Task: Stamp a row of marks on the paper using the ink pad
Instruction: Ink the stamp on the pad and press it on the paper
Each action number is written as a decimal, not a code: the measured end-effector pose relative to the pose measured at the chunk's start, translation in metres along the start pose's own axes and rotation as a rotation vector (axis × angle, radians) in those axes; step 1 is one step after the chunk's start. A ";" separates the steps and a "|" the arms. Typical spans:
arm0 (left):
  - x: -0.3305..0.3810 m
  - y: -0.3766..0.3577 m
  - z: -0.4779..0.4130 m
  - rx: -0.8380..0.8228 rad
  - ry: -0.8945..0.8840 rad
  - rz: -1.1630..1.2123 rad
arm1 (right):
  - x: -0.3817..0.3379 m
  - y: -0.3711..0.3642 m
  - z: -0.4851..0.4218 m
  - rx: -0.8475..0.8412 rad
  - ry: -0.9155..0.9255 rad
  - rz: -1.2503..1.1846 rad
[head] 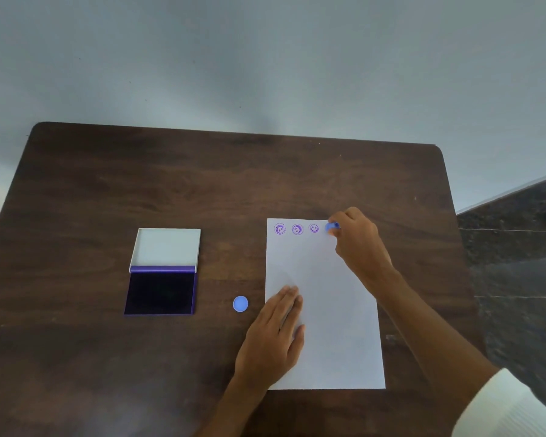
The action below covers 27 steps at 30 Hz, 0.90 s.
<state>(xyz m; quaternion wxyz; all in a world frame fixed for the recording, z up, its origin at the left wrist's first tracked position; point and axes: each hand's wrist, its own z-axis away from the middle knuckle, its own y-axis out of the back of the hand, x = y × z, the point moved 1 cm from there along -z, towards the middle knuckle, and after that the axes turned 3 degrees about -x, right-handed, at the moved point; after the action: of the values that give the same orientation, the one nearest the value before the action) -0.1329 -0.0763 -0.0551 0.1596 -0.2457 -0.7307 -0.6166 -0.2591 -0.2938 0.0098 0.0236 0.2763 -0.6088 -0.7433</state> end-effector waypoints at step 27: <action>-0.002 -0.009 0.002 0.035 -0.018 -0.020 | 0.001 -0.004 -0.017 -0.146 0.122 0.207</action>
<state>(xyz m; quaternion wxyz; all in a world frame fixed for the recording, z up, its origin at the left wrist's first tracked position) -0.1361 -0.0752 -0.0637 0.1514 -0.2411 -0.7452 -0.6030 -0.2516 -0.3085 0.0036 0.1573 0.2541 -0.5758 -0.7610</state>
